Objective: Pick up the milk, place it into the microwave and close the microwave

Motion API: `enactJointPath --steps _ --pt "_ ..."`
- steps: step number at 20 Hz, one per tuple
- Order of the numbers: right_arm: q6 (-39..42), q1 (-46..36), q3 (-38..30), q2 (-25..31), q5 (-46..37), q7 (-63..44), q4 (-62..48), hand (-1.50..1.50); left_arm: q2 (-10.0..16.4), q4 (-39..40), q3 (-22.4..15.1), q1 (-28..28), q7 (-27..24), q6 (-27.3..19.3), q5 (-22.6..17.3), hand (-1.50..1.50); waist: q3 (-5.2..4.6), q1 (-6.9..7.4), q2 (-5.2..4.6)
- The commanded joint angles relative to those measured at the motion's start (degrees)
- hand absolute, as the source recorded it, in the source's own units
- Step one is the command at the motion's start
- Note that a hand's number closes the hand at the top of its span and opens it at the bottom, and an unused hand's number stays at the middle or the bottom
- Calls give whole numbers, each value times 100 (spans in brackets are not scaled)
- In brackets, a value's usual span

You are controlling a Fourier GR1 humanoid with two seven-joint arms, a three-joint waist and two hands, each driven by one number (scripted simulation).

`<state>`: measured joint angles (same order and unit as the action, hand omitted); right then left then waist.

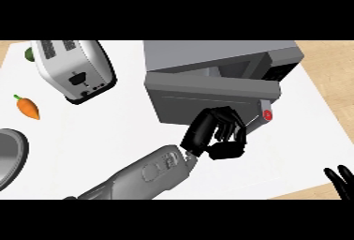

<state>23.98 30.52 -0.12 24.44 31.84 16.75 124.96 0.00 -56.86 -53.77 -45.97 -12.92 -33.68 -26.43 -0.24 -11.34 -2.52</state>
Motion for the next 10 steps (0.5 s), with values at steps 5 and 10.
enactJointPath --steps 5,10 --pt "-211 -66 -74 104 241 -356 275 -150 0 640 387 -639 -369 47 -826 150 -3 -168 -66" --pt "-282 -269 -195 151 359 -413 311 -150 0 1058 629 -855 -553 222 -1261 150 3 -133 -118"
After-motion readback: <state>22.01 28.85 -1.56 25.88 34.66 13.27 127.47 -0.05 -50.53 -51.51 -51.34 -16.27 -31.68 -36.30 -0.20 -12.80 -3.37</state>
